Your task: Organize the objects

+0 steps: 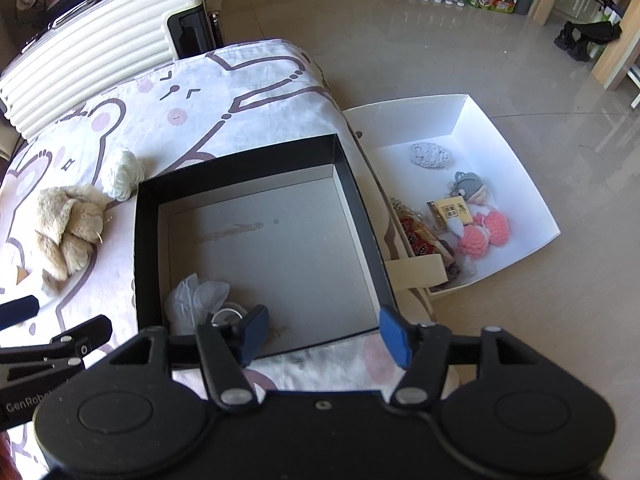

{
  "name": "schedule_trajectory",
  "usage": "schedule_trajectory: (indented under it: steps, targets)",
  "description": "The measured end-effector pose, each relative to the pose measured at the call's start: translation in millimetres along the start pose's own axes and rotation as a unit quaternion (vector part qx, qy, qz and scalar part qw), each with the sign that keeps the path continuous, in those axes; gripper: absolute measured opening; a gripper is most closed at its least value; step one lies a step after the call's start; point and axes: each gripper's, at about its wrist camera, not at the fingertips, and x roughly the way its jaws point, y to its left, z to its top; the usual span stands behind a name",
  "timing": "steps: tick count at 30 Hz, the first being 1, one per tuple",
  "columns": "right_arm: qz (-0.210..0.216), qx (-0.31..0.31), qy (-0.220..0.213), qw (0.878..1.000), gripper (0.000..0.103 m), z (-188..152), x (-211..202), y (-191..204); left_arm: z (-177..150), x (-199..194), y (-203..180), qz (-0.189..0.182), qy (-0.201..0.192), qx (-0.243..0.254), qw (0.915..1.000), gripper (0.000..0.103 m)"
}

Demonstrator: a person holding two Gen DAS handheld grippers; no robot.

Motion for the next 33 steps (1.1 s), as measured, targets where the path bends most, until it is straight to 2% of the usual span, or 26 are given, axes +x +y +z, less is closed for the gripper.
schedule_trajectory:
  steps: [4, 8, 13, 33]
  targets:
    - [-0.007, -0.007, 0.006, 1.000, 0.077, -3.4, -0.8, 0.1, -2.8, 2.3, -0.6, 0.002, 0.012, -0.001, 0.9999, 0.099]
    - [-0.016, -0.019, 0.008, 1.000, 0.083, -6.6, -2.3, 1.0, -4.5, 3.2, 1.2, 0.000, 0.018, -0.008, 0.9998, 0.103]
    - [-0.019, -0.017, 0.008, 1.000, 0.100, -8.6, -4.1, -1.3, -6.1, 2.9, -0.3, 0.000, 0.022, -0.004, 0.9998, 0.103]
    - [-0.039, -0.003, 0.001, 0.999, 0.103, -18.1, -3.3, -16.4, -7.2, 5.5, 5.8, 0.006, 0.026, -0.013, 0.9996, 0.103]
